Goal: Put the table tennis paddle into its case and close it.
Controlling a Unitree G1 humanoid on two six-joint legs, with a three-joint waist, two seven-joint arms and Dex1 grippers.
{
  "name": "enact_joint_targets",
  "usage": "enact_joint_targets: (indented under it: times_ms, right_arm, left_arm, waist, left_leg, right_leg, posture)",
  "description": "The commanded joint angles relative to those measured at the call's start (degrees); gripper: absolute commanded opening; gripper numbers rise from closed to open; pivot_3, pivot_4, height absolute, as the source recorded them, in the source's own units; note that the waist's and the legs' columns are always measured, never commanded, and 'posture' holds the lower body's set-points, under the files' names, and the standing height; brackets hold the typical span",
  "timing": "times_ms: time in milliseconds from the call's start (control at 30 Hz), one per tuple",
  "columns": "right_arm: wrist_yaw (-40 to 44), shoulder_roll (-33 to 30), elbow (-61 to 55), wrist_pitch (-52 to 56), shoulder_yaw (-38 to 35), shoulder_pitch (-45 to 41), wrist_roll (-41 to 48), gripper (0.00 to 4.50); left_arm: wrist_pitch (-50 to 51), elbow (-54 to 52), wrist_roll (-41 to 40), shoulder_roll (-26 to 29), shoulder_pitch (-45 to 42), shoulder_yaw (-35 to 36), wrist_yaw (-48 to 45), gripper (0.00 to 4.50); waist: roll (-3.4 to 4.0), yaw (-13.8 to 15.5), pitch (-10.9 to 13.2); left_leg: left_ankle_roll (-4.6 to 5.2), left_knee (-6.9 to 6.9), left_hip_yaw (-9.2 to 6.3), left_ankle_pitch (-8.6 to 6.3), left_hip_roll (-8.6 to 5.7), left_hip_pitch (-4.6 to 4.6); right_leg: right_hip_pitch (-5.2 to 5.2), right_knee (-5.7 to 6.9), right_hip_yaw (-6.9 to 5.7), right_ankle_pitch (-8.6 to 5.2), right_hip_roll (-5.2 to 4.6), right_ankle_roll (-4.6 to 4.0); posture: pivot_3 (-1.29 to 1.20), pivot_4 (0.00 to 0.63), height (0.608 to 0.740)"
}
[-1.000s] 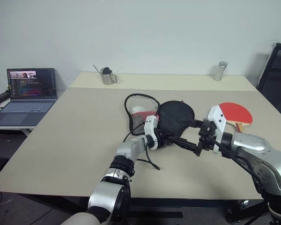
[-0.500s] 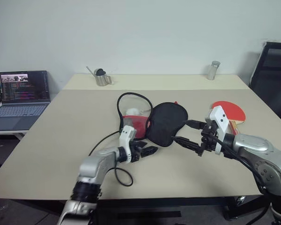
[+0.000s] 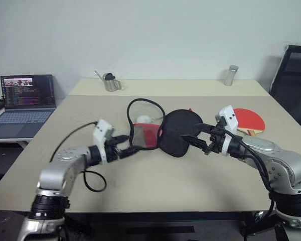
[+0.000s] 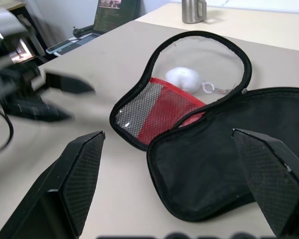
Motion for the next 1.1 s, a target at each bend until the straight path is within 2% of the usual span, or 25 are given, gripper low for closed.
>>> enact_joint_targets:
  times_ms: [33, 100, 200, 333, 733, 900, 1100]
  right_arm:
    - [-2.78, 2.02, 0.40, 0.94, -0.06, -0.63, -0.51, 4.50]
    - [-4.48, 4.32, 2.24, 0.44, 2.00, -0.90, -2.32, 4.50]
    - [-6.68, 6.60, 5.32, -0.85, 5.05, -1.34, -6.25, 4.50]
    - [-12.96, 11.52, 12.26, -2.15, 4.65, -2.49, -11.37, 4.50]
    - [-20.58, 19.83, 25.92, -7.61, 1.97, -5.93, -19.18, 4.50]
    - [-21.50, 21.20, 29.46, -8.32, 1.81, -6.89, -21.30, 4.50]
    - [-21.60, 20.30, 27.32, -9.64, 1.52, -5.65, -23.33, 4.50]
  left_arm:
    - [-6.98, 5.15, 2.70, 4.49, -3.92, 0.55, -4.35, 4.04]
    - [-9.35, 9.05, 3.12, 6.78, -7.49, 0.50, -7.33, 4.04]
    - [-7.92, 9.33, -0.02, 7.36, -10.66, 0.95, -11.18, 4.04]
    - [-5.34, 8.47, -2.92, 7.97, -12.95, 1.22, -14.87, 4.04]
    - [-6.04, 8.59, -2.11, 6.98, -13.11, 0.31, -14.76, 4.04]
    - [-6.54, 8.78, -1.74, 6.35, -13.32, 0.32, -13.96, 4.04]
    - [-6.94, 8.87, -1.40, 6.60, -12.93, 0.56, -13.82, 4.04]
  waist:
    - [-0.01, 0.05, 0.00]
    - [-0.02, -0.02, 0.01]
    - [-0.01, -0.02, 0.01]
    - [-0.01, -0.14, 0.01]
    - [0.00, -0.33, 0.02]
    - [0.00, -0.32, 0.02]
    - [0.01, -0.34, 0.02]
  left_leg:
    - [0.00, 0.00, -0.01, 0.00, 0.00, -0.01]
    - [0.00, 0.00, -0.01, 0.00, 0.00, -0.02]
    - [0.00, -0.01, -0.01, 0.00, 0.00, -0.02]
    - [0.00, 0.00, 0.03, 0.00, -0.01, -0.05]
    - [0.00, -0.01, 0.02, 0.00, 0.01, -0.04]
    - [0.00, -0.01, 0.03, 0.00, 0.00, -0.04]
    - [0.00, -0.01, 0.02, 0.00, 0.00, -0.04]
  right_leg:
    - [0.00, -0.02, -0.01, 0.00, 0.00, 0.00]
    - [-0.02, 0.00, -0.02, 0.00, 0.00, 0.00]
    - [-0.04, 0.02, -0.04, 0.00, 0.00, 0.00]
    - [-0.07, 0.02, 0.00, 0.00, -0.01, 0.00]
    - [-0.10, 0.08, -0.01, 0.00, 0.02, 0.00]
    - [-0.11, 0.08, 0.00, 0.00, 0.02, 0.00]
    - [-0.11, 0.09, 0.00, 0.00, 0.02, 0.00]
  posture:
    - [0.00, 0.150, 0.740]
    - [0.00, 0.150, 0.740]
    - [0.00, 0.150, 0.740]
    - [0.00, 0.150, 0.740]
    - [0.00, 0.150, 0.740]
    - [0.00, 0.150, 0.740]
    - [0.00, 0.150, 0.740]
